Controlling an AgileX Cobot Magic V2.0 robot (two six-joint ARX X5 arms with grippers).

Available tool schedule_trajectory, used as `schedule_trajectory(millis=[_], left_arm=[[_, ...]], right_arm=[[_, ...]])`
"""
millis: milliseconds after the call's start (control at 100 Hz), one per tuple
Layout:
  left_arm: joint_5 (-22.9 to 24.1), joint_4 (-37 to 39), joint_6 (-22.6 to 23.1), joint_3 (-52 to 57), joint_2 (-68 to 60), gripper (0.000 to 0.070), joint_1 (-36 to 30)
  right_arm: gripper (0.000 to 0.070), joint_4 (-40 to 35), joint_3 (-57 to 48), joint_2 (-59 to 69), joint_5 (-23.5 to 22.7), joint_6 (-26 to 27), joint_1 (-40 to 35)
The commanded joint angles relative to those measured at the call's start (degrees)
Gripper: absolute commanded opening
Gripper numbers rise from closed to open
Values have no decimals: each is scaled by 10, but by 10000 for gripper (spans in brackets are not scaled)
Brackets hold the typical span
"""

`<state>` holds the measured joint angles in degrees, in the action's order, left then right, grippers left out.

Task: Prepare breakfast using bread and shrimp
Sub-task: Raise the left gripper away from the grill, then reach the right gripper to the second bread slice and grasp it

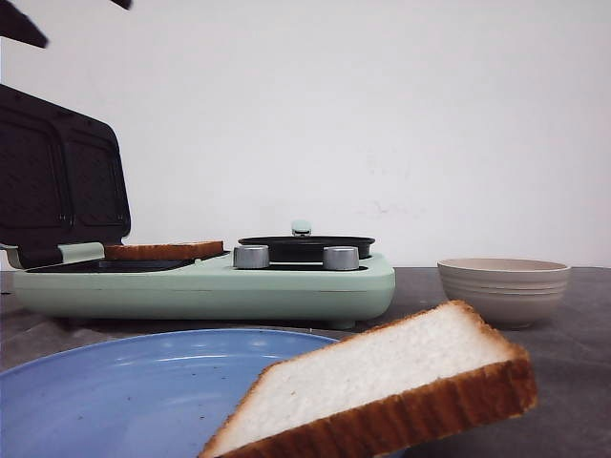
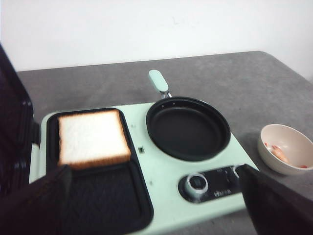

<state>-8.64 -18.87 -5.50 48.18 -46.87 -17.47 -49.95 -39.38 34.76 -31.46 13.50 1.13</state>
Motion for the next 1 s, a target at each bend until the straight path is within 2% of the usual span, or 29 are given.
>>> schedule_trajectory(millis=[0, 140, 370, 500, 550, 600, 760, 860, 990], left_arm=[[7, -12, -16, -7, 19, 631, -1], [19, -56, -17, -31, 71, 631, -1], [41, -103, -16, -45, 138, 631, -1], [47, -116, -17, -48, 162, 631, -1], [47, -117, -17, -50, 169, 631, -1], [48, -120, -17, -52, 174, 631, -1], [48, -126, -17, -52, 177, 631, -1], [48, -126, -17, -52, 177, 631, -1], [48, -124, -17, -52, 177, 631, -1]], right_arm=[[408, -4, -3, 4, 0, -4, -6], [408, -7, 6, 14, -20, 19, -22], [408, 15, 90, 30, -91, 70, -60], [408, 80, 160, 30, -168, 128, -85], [408, 108, 184, 30, -183, 152, -97], [408, 134, 200, 30, -185, 186, -111], [408, 203, 209, 30, -179, 249, -172], [408, 238, 209, 33, -143, 283, -220], [408, 266, 209, 63, -98, 301, -290]])
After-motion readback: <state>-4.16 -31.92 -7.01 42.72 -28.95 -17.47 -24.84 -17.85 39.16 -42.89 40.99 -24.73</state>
